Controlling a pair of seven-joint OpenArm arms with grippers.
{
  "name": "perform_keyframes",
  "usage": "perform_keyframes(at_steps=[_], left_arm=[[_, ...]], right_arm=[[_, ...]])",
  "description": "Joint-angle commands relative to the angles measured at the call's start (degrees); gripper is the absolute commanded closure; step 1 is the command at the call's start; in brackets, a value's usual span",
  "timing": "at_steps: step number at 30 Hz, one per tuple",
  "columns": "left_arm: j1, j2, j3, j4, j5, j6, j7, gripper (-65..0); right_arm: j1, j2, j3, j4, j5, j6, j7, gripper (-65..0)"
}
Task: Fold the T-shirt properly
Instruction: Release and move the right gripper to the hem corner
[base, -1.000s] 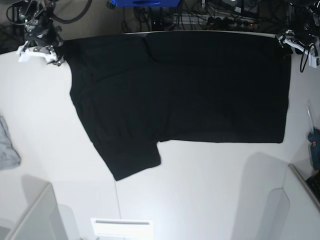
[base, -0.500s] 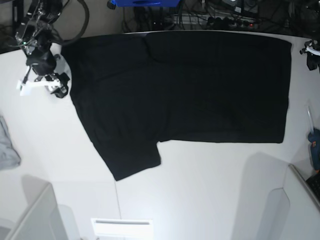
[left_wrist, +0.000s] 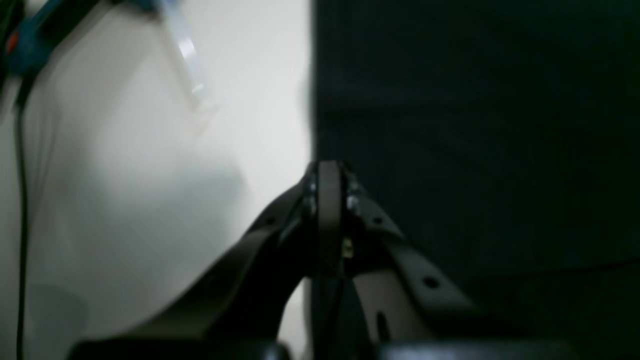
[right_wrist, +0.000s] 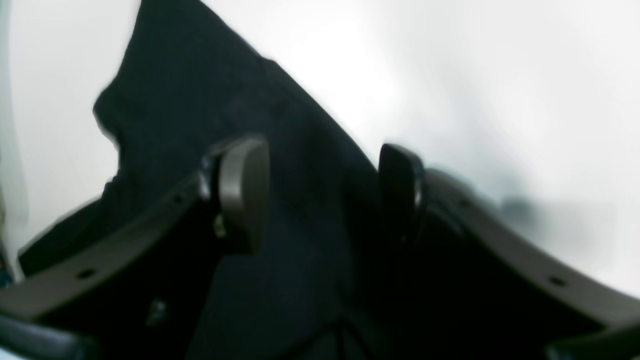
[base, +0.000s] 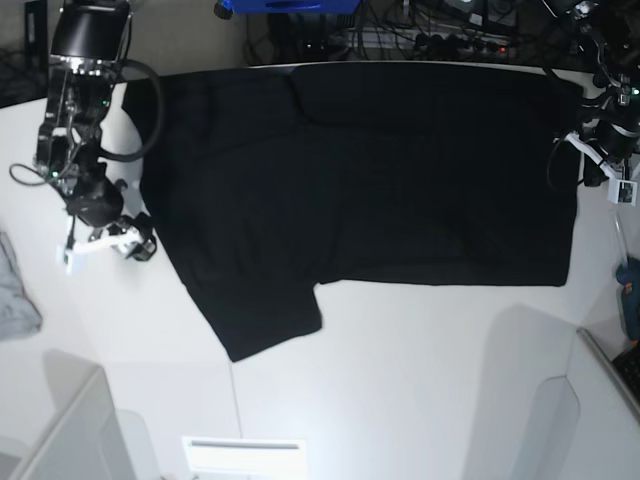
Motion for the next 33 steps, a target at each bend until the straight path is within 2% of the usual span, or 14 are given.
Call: perform_keyframes(at_steps=[1, 9, 17, 22, 28, 33], left_arm=[[-0.82, -1.15, -0.01, 0.93, -0.54, 0.08, -1.38, 0.0], [-2.76, -1.15, -0.09, -1.18, -0.54, 0.08, -1.38, 0.0], [-2.85, -2.38, -0.62, -4.61, -0.46, 0.26, -1.38, 0.0], [-2.93, -2.38, -0.62, -4.78, -0.46, 0.43, -1.38, 0.0], [-2.85, -2.38, -0.62, -4.87, -0.46, 0.43, -1.47, 0.0], [-3.02, -2.38, -0.18, -4.78, 2.45, 0.43, -1.47, 0.0]], right_arm=[[2.55, 1.06, -0.4, -0.75, 0.04, 0.26, 1.15, -33.3], [15.21, 2.73, -7.08, -14.12, 0.04, 0.35, 1.59, -33.6], [24.79, 2.73, -16.84, -29.94, 0.04, 0.43, 8.27, -34.4], [29.63, 2.38, -21.23, -38.03, 0.13, 5.36, 12.4, -41.3], [36.22, 2.29, -26.6, -50.07, 0.13, 9.58, 16.18, -41.7], [37.98, 2.2, -31.78, -51.65, 0.13, 13.18, 16.8, -41.3]])
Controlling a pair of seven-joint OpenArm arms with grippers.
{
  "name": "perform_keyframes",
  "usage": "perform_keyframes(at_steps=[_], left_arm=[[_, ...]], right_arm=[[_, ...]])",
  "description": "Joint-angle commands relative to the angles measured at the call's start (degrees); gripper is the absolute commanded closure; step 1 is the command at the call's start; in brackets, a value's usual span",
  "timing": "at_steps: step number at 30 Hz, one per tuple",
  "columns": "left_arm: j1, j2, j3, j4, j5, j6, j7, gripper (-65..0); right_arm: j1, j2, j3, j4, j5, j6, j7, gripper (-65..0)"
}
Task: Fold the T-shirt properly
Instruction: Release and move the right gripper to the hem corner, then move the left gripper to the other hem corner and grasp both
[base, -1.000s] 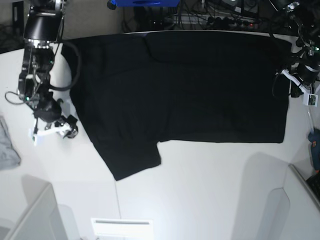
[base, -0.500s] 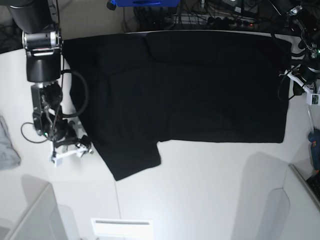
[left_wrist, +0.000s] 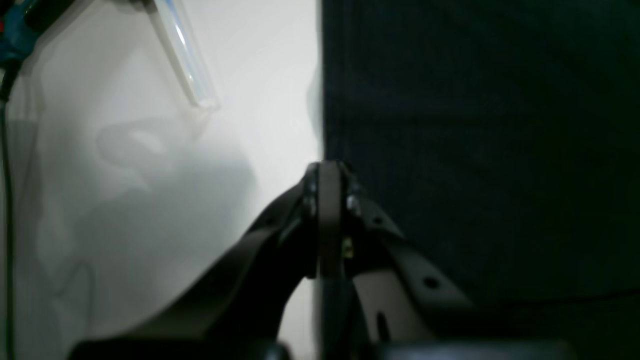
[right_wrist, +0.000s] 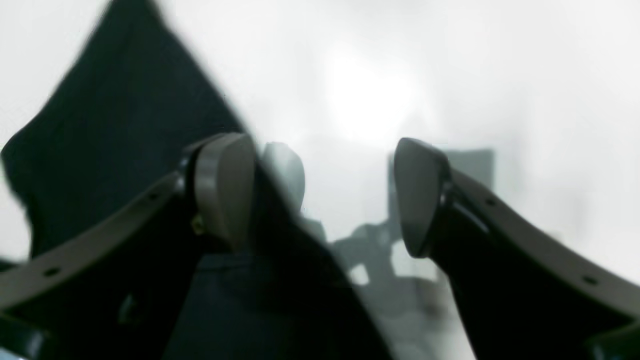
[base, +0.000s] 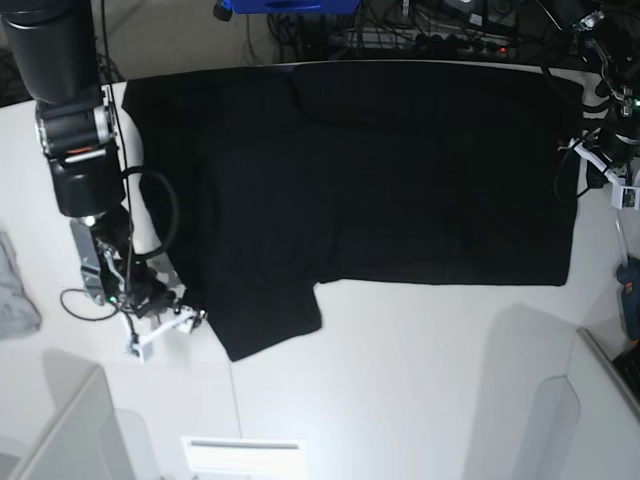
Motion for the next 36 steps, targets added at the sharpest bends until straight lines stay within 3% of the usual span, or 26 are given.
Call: perform_keyframes(at_steps=[1, 5, 14, 17, 22, 25, 29, 32, 36], left_arm=[[-0.31, -1.09, -0.09, 1.05, 0.95, -0.02, -1.36, 0.0], [-2.33, -0.83, -0.27, 0.7, 5.17, -0.29, -1.36, 0.0], [-2.77, -0.92, -0.09, 0.7, 5.52, -0.29, -1.18, 0.0], [-4.09, -0.92, -0.09, -0.97, 5.61, 0.06, -1.18, 0.0], [-8.66, -1.0, -0.18, -6.07, 5.69, 0.06, -1.09, 0.0], [-10.95, -1.0, -0.01, -6.59, 5.69, 0.06, -1.09, -18.1], [-14.82, -1.0, -0.01, -7.82, 5.69, 0.06, -1.09, -36.7], [-18.6, -1.09, -0.01, -12.22, 5.96, 0.06, -1.09, -43.1], [-24.75, -2.5, 4.04, -19.25, 12.73, 0.06, -1.53, -43.4]], right_arm=[[2.0, 0.32, -0.4, 0.82, 0.28, 0.53, 0.82, -41.3], [2.26, -0.91, -2.69, 0.82, 0.28, 2.11, 0.56, -41.1], [2.0, -2.58, -5.59, 0.74, 0.28, 2.2, 0.82, -40.8], [1.74, -2.58, -5.68, 0.65, 0.28, 2.2, 0.82, -32.6], [1.3, -2.49, -5.24, 0.65, 0.28, 2.46, 0.91, -11.7], [1.21, -2.49, -5.15, 0.65, 0.28, 2.37, 0.91, 0.0], [1.21, -2.49, -5.15, 0.65, 0.28, 2.2, 0.91, 0.0], [1.21, -2.49, -5.15, 0.65, 0.28, 2.2, 0.91, 0.0], [1.21, -2.49, -5.15, 0.65, 0.28, 2.2, 0.91, 0.0]])
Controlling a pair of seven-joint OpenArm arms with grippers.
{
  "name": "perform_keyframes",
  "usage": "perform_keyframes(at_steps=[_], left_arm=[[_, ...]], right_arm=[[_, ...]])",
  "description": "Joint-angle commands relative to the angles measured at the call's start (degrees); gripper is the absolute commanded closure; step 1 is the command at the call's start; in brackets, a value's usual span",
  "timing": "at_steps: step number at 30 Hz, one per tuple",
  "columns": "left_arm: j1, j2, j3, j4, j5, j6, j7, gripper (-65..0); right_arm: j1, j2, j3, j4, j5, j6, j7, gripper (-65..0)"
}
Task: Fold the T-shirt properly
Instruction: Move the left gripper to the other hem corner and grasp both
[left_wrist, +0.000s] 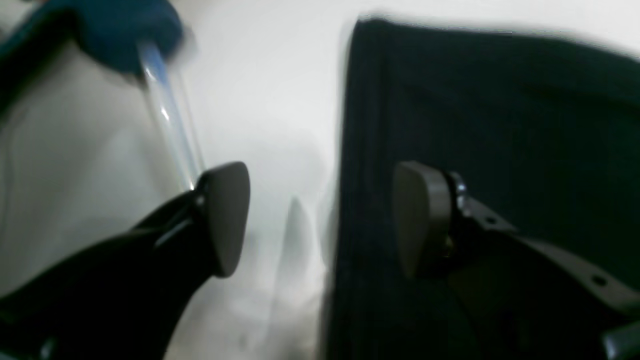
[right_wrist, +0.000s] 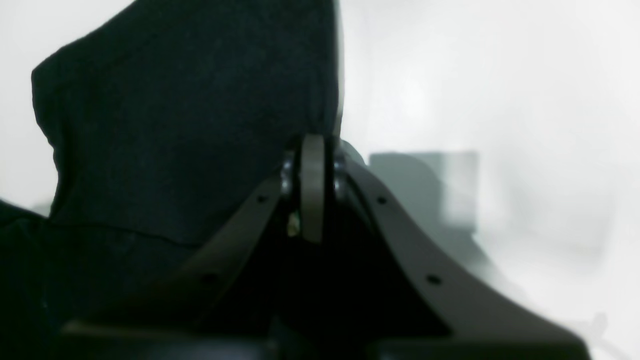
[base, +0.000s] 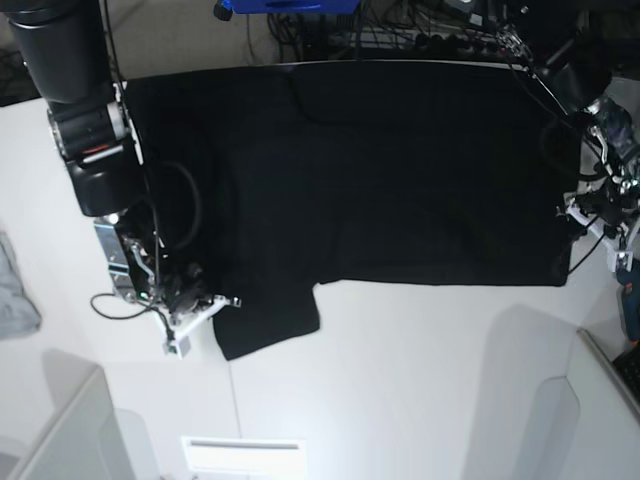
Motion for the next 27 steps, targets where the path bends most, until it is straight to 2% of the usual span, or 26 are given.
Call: perform_keyframes(at_steps=[1, 6, 9, 13, 15, 19, 23, 27], left_arm=[[-2.49, -1.16, 0.96, -0.42, -0.31, -0.13, -1.82, -43.4], [-8.29, -1.25, 2.37, -7.19, 1.44, -0.13, -2.26, -43.4], [-10.31, -1.25, 2.55, -10.79, 1.53, 0.04, -6.48, -43.4], [-13.12, -1.34, 2.63, -16.6, 1.53, 5.58, -9.91, -43.4], [-13.74, -2.22, 2.63, -18.71, 1.53, 6.72, -11.75, -43.4], [-15.23, -3.1, 3.07, -23.37, 1.53, 6.99, -15.88, -43.4], [-17.52, -4.33, 7.38, -28.55, 1.18, 7.08, -16.67, -43.4], [-18.4, -4.33, 8.0, -29.52, 1.27, 7.08, -16.67, -43.4]], right_arm=[[1.67, 0.46, 0.36, 0.63, 0.11, 0.19, 0.08, 0.0], [1.58, 0.46, 0.36, 0.63, 0.19, 0.19, 0.08, 0.0], [1.58, 0.46, 0.36, 0.63, 0.19, 0.1, 0.08, 0.0], [1.58, 0.55, 0.36, 0.63, 0.19, 0.1, 0.08, 0.0], [1.14, 0.55, 0.36, 0.71, 0.19, 0.1, 0.08, 0.0], [0.44, 0.55, 0.36, 0.89, 0.19, 0.1, 0.08, 0.0], [0.17, 0.64, 0.36, 0.89, 0.19, 0.1, 0.08, 0.0], [0.09, 0.72, 0.36, 0.89, 0.19, 0.1, 0.08, 0.0]])
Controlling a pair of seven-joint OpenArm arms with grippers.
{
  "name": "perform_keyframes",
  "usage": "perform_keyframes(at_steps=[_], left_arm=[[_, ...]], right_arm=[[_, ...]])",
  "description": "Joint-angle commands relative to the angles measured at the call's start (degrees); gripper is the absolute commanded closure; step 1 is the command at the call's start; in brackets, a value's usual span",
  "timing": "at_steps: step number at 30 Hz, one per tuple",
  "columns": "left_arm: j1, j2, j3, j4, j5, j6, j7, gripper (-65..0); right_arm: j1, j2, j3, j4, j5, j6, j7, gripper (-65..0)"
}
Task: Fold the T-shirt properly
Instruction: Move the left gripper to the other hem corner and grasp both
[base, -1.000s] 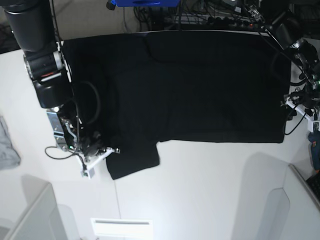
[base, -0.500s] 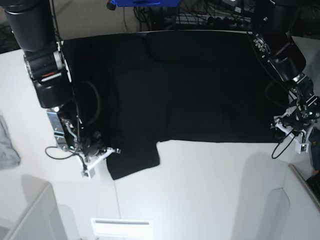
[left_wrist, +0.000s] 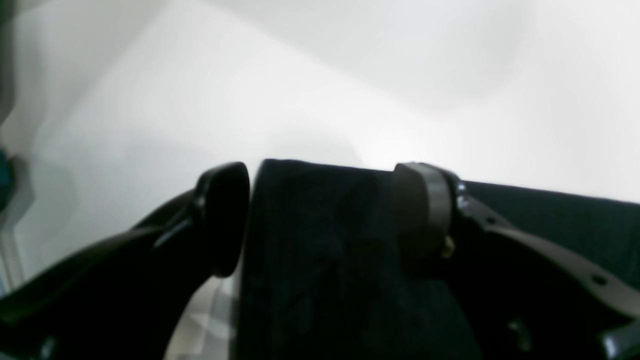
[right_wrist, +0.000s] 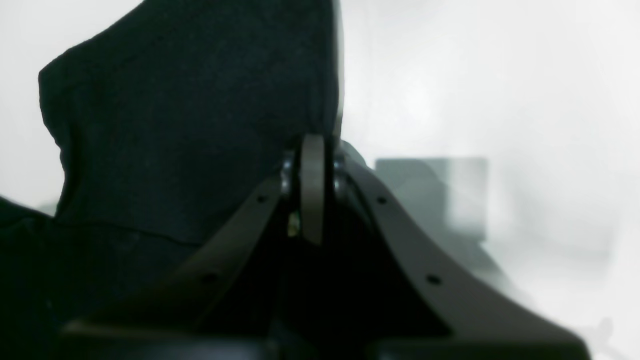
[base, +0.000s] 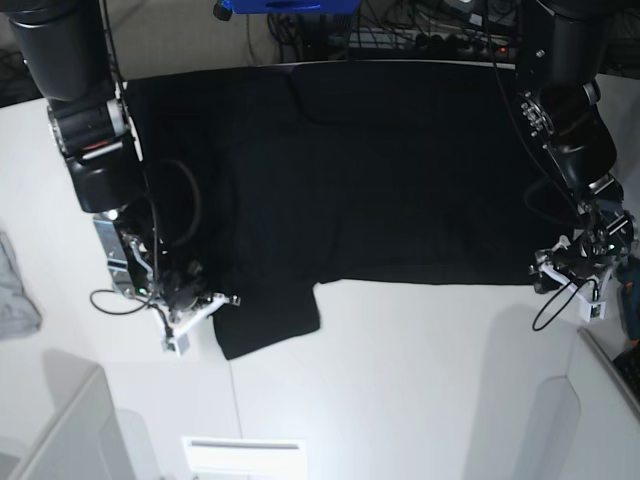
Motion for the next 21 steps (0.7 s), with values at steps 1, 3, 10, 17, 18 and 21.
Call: perform_keyframes(at_steps=[1, 3, 10, 17, 18, 21], left_arm=[[-1.57, -1.18, -0.07, 0.64, -0.37, 0.47, -0.85, -43.4], [-2.71, -1.01, 0.02, -0.15, -0.37, 0.65, -0.94, -43.4], [-2.89, -0.92, 0.02, -4.19, -0.37, 5.22, -4.72, -43.4], [-2.54, -0.92, 0.02, -6.3, -0.37, 5.22, -5.16, -43.1], [-2.54, -0.83, 0.02, -6.3, -0.37, 5.13, -5.16, -42.9], [-2.45, -0.83, 0.02, -6.3, -0.37, 5.05, -5.16, -32.4]], right_arm=[[1.05, 0.5, 0.19, 0.5, -0.46, 0.08, -0.95, 0.0], [1.05, 0.5, 0.19, 0.5, -0.46, 0.08, -0.86, 0.0], [1.05, 0.59, 0.19, 0.5, -0.46, 0.08, -0.86, 0.0], [1.05, 0.77, 0.19, 0.5, -0.46, 0.08, -0.86, 0.0], [1.05, 0.77, 0.19, 0.5, -0.46, 0.08, -0.86, 0.0], [1.05, 0.77, 0.19, 0.5, -0.46, 0.08, -0.86, 0.0]])
